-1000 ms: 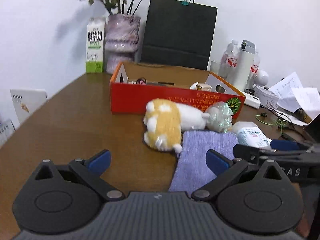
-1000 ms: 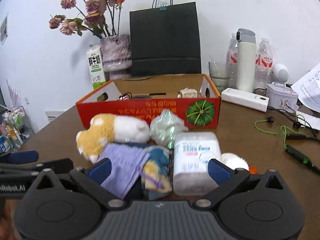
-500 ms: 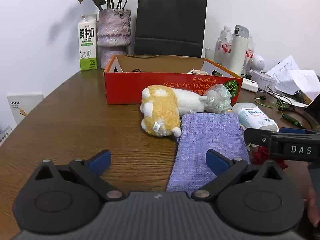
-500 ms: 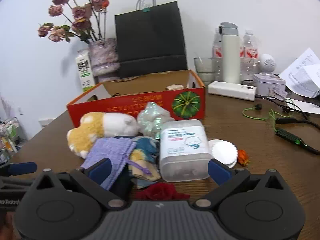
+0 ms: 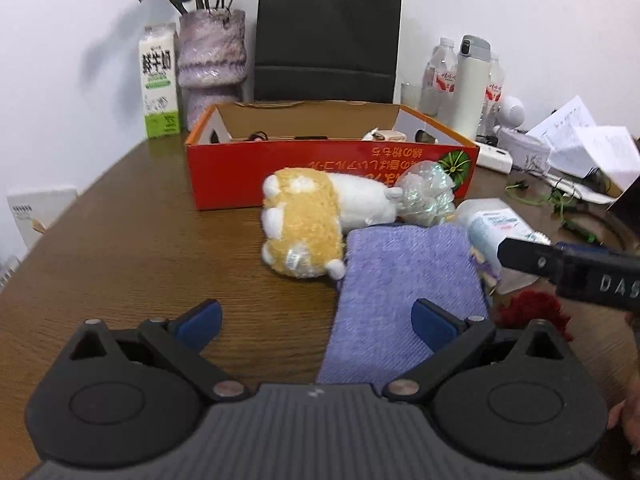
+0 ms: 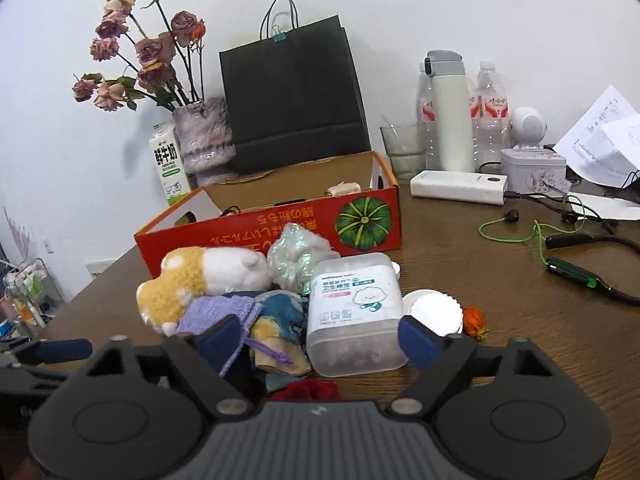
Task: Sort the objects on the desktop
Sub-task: 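Grasp the yellow-white plush dog with the left tool while the right tool grasps the cotton-buds box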
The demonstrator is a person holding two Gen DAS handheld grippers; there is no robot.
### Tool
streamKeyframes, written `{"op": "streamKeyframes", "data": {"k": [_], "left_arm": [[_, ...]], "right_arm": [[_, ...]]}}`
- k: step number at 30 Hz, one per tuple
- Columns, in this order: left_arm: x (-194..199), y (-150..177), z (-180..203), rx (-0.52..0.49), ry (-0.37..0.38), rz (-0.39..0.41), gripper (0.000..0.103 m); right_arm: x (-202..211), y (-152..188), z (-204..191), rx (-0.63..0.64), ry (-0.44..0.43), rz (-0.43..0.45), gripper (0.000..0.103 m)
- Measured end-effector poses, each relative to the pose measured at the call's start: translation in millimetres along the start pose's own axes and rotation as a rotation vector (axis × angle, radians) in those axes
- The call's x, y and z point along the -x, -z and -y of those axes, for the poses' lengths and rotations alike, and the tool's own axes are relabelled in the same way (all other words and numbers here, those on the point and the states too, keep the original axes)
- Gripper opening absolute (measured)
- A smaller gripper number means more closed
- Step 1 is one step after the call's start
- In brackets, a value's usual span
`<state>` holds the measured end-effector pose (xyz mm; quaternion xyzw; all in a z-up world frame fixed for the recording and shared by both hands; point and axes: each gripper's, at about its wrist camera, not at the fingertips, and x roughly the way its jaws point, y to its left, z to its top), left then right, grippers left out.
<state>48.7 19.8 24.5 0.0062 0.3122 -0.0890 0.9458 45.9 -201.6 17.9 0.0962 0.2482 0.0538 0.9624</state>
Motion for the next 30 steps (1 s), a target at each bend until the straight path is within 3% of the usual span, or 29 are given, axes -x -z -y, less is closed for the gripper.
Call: {"op": "streamKeyframes", "data": {"k": [3, 6, 8, 10, 12, 15, 17, 18, 21, 26, 30], "left_arm": [[-8.5, -11.6, -1.3, 0.004, 0.012, 0.000, 0.096], [-14.9, -32.8, -9.6, 0.063, 0.068, 0.018, 0.095], [-30.1, -50.0, -12.0, 0.082, 0.061, 0.015, 0.094], [-52.3, -64.2, -10.6, 0.069, -0.003, -0.020, 0.074], [-74.9, -72.4, -12.0, 0.068, -0.028, -0.052, 0.060], [-95.2, -72.0, -13.6, 0.061, 0.006, -0.079, 0.061], [-101.8, -68.6, -10.6, 0.029, 0.002, -0.100, 0.052], [-101.5, -66.3, -9.2, 0.019, -0.004, -0.099, 0.051], [-89.9, -63.4, -9.8, 0.053, 0.011, -0.070, 0.047], [-41.8, -73.5, -8.4, 0.071, 0.013, 0.072, 0.047], [0.6, -81.5, -12.9, 0.097, 0.024, 0.098, 0.047]], "right_arm": [[-1.6, -1.4, 3.4, -0.008, 0.016, 0.002, 0.076], [-5.5, -3.9, 6.9, -0.011, 0.048, -0.006, 0.076], [-9.3, -11.6, 6.8, 0.007, 0.057, -0.010, 0.077], [-24.5, -21.3, 1.6, 0.072, 0.075, -0.046, 0.076], [-43.1, -26.8, 0.1, 0.111, 0.097, -0.095, 0.076], [-54.9, -26.4, 0.1, 0.119, 0.100, -0.103, 0.074], [-55.2, -23.4, -1.5, 0.130, 0.079, -0.092, 0.070], [-56.0, -21.6, -2.8, 0.134, 0.072, -0.098, 0.064], [-53.7, -17.0, -7.5, 0.140, 0.085, -0.094, 0.064], [-30.6, -20.9, -1.9, 0.094, 0.072, 0.018, 0.064], [-14.3, -24.8, 2.9, 0.052, 0.061, 0.079, 0.064]]}}
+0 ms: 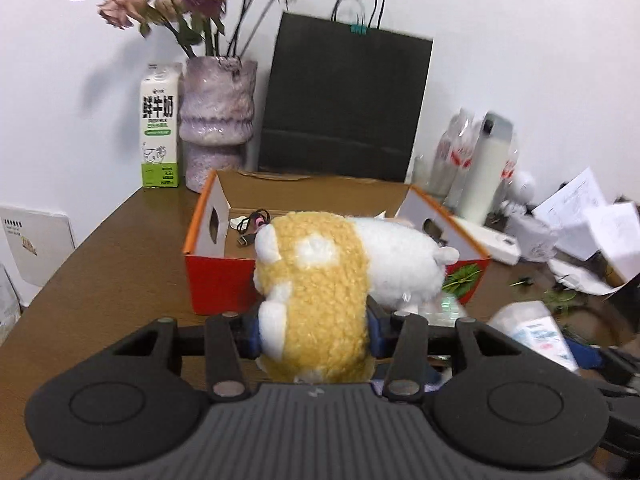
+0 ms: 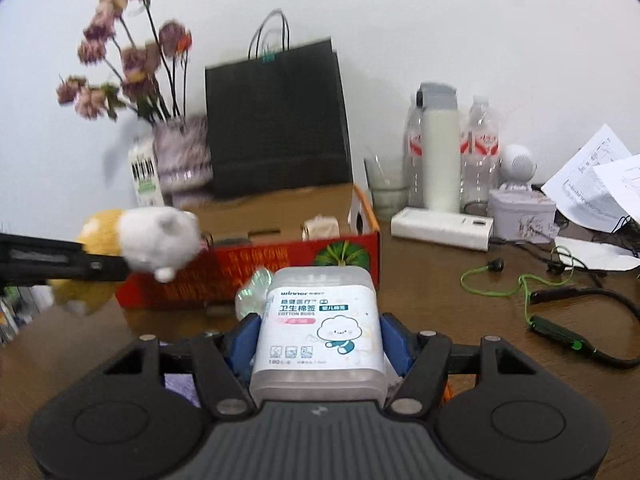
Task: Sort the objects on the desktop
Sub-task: 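Grasp the yellow-white plush dog with the left tool while the right tool grasps the cotton-buds box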
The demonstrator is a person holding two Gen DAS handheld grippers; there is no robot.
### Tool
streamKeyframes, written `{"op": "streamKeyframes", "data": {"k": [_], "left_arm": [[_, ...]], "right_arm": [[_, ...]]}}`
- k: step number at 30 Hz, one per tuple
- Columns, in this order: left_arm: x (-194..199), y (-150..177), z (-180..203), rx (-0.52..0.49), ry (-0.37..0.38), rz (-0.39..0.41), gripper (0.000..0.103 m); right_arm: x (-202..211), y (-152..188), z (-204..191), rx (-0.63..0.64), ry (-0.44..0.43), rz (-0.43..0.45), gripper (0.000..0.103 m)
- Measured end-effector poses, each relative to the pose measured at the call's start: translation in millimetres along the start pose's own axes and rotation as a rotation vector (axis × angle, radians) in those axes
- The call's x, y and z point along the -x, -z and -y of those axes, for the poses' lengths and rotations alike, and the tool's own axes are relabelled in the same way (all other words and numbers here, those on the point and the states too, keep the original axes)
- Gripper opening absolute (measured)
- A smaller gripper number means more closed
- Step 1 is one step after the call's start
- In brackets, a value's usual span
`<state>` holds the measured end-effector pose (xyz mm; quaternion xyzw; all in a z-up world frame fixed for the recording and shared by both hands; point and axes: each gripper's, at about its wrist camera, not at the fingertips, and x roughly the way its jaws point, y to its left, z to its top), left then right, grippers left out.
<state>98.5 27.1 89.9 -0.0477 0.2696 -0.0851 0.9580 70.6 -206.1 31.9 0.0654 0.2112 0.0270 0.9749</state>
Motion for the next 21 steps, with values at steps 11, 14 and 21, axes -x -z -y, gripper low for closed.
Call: {"op": "streamKeyframes", "data": {"k": [11, 14, 21], "left_arm": [[68.8, 56.3, -18.4, 0.067, 0.057, -0.107, 0.047], [78.7, 72.3, -17.4, 0.039, 0.066, -0.128, 0.047], [83.0, 97.9, -0.5, -0.009, 0.093, -0.180, 0.047]], "right_arm": [[41.7, 17.2, -29.8, 0.002, -0.059, -0.060, 0.064], [51.0, 27.8, -36.5, 0.031, -0.040, -0.119, 0.064], [70.5, 40.3, -37.0, 0.047, -0.006, -0.133, 0.064]]}}
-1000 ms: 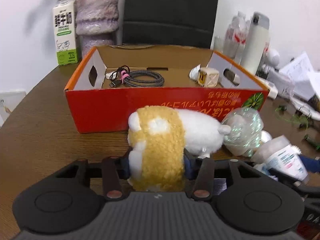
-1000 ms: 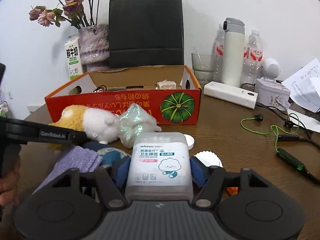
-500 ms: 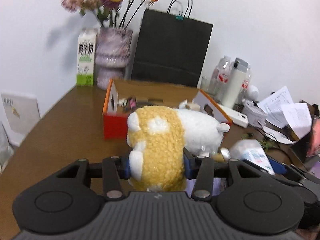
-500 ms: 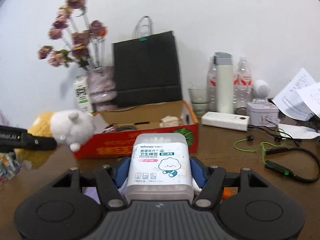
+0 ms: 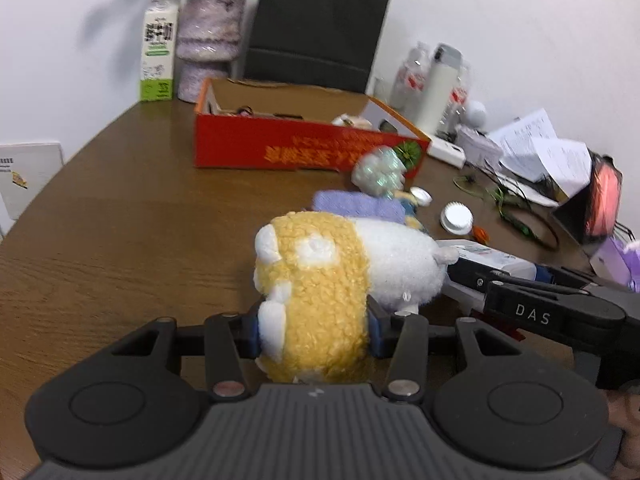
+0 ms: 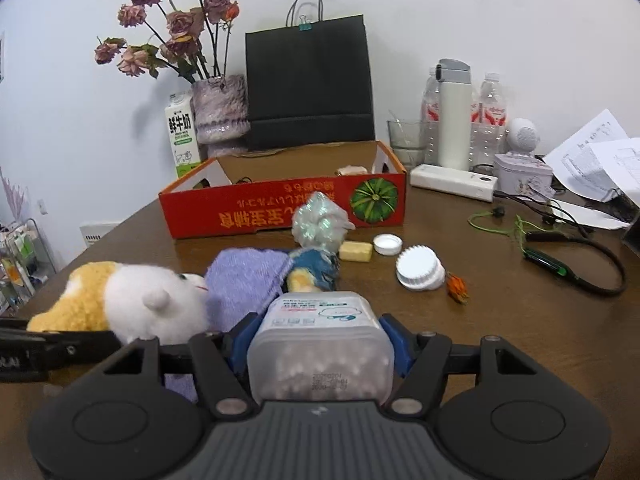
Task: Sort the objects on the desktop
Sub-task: 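Grasp the yellow-white plush dog with the left tool while the right tool grasps the cotton-buds box, then carry the plush dog and cotton-buds box into the cardboard box and release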
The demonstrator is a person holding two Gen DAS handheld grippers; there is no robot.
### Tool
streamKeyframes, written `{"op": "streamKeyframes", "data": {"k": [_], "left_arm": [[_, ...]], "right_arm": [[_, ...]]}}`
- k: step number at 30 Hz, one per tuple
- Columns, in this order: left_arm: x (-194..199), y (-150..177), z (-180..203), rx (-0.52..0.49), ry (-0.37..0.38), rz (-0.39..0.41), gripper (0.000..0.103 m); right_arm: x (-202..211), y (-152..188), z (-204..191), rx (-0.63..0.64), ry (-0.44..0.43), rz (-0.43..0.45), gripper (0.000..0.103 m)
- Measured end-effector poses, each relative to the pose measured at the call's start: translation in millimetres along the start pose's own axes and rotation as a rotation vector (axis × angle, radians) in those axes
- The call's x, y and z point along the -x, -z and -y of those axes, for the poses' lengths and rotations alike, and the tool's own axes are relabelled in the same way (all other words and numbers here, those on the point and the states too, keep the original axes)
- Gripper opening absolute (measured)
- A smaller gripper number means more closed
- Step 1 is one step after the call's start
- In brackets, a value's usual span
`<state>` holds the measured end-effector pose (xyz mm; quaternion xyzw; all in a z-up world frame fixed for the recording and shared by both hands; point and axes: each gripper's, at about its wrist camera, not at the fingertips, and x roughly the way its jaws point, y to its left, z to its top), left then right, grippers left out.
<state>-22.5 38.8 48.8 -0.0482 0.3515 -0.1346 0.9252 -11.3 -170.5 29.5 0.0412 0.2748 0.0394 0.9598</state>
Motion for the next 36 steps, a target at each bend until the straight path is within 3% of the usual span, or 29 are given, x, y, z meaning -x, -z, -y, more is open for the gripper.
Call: {"op": "streamKeyframes", "data": {"k": [3, 8, 14, 19, 22, 24, 25, 26, 30, 36], "left_arm": [[-1.2, 10.5, 10.3, -0.032, -0.029, -0.038, 0.047], [15.0, 32.3, 7.4, -0.020, 0.005, -0.072, 0.048], [10.9, 45.8, 7.2, -0.077, -0.077, -0.081, 0.052], [4.6, 39.0, 11.6, -0.108, -0.061, -0.070, 0.082], [-0.8, 33.6, 10.2, -0.099, -0.052, -0.069, 0.086], [-5.4, 31.1, 7.7, -0.071, -0.042, -0.077, 0.080], [-5.7, 30.6, 7.0, -0.060, -0.036, -0.074, 0.063], [-5.4, 30.6, 8.4, -0.071, -0.033, -0.070, 0.060], [12.8, 26.1, 9.9, -0.068, 0.014, -0.006, 0.057], [28.2, -25.2, -1.3, 0.033, 0.091, 0.100, 0.057]], "right_arm": [[12.1, 7.3, 2.5, 0.016, 0.016, -0.006, 0.064], [38.0, 24.2, -0.5, 0.060, 0.024, -0.005, 0.064], [52.5, 40.5, 0.7, 0.059, -0.001, -0.002, 0.064], [38.2, 42.3, 3.4, 0.050, 0.012, -0.056, 0.069], [32.5, 41.5, -0.1, 0.065, 0.017, -0.075, 0.071], [28.7, 39.8, -3.4, 0.081, 0.008, -0.082, 0.072], [25.7, 39.7, -5.5, 0.087, 0.010, -0.089, 0.068], [22.3, 39.9, -6.2, 0.088, 0.015, -0.102, 0.064], [23.5, 39.3, -1.6, 0.054, -0.002, -0.097, 0.064], [39.6, 9.2, 16.9, -0.026, -0.010, 0.038, 0.064]]}}
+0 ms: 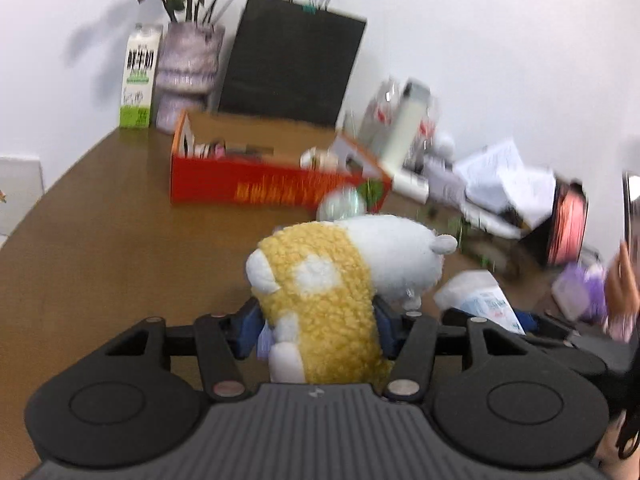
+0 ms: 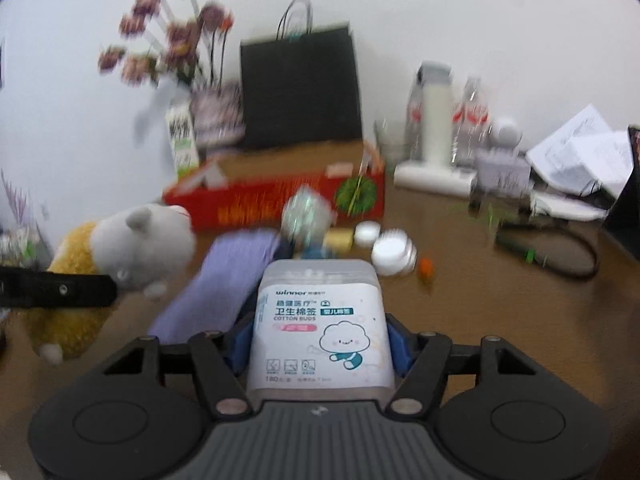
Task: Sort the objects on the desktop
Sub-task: 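Carry the plush dog and cotton-buds box into the cardboard box and release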
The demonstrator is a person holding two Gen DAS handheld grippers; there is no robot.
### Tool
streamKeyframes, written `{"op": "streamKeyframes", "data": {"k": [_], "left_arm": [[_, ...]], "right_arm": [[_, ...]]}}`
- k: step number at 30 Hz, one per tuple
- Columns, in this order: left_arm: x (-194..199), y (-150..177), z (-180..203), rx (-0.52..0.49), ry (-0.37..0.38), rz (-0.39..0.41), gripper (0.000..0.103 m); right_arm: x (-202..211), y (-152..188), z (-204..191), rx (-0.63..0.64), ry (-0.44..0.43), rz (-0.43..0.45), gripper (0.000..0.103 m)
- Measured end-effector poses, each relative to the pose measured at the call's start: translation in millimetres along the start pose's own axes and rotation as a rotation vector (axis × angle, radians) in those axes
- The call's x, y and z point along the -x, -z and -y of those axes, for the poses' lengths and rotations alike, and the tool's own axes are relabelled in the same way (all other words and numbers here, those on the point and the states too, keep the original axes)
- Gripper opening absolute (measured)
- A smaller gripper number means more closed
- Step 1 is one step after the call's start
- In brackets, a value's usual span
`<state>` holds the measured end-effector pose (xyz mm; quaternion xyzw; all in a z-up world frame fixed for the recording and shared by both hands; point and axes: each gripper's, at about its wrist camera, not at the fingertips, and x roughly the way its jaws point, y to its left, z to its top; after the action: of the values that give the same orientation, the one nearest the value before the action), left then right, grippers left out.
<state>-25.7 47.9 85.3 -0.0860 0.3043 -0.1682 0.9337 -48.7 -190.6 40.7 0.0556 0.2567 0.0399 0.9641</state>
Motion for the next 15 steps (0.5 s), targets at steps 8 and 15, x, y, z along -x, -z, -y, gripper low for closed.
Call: {"op": "streamKeyframes", "data": {"k": [8, 15], "left_arm": [[-61.4, -122.5, -27.8, 0.126, -0.011, 0.065, 0.057], [-203.8, -211.7, -35.3, 0.046, -0.113, -0.141, 0.057]], "right_arm": [[-18.1, -95.8, 50.5, -0.184, -0.144, 0.136, 0.064], [-153.7, -213.1, 33.0, -0.079, -0.180, -0.055, 0.064]]}}
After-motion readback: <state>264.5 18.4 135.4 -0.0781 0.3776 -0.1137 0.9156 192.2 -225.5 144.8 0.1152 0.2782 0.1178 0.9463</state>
